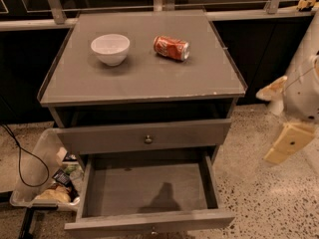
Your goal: Close middle drawer
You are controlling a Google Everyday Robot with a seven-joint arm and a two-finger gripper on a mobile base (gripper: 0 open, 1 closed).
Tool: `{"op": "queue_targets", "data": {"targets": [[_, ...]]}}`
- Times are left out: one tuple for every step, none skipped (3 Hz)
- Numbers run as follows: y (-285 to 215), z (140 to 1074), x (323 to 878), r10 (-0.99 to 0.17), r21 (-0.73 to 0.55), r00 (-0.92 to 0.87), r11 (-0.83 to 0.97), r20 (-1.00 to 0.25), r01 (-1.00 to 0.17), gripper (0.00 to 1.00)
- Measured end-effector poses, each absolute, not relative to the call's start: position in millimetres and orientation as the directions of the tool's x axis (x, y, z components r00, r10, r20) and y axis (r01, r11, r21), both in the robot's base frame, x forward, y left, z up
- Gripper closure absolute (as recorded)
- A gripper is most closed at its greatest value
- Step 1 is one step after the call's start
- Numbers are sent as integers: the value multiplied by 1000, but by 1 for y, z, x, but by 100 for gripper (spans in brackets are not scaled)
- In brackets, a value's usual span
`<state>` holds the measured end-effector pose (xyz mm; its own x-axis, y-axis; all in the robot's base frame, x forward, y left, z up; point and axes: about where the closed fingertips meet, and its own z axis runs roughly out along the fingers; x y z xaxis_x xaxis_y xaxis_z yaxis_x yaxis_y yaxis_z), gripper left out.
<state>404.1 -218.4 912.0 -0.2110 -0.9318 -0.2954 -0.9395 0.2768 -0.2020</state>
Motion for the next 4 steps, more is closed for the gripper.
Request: {"op": "queue_targets", "data": {"targets": [[-214, 866, 392, -917, -163, -204, 271, -342, -949, 42], [-214, 862, 390, -918, -161, -204, 271, -340, -949, 65], [-214, 858, 386, -913, -155, -221, 287, -343, -945, 88], [-201, 816, 390, -885, -100, -267, 327, -382, -940, 100]]}}
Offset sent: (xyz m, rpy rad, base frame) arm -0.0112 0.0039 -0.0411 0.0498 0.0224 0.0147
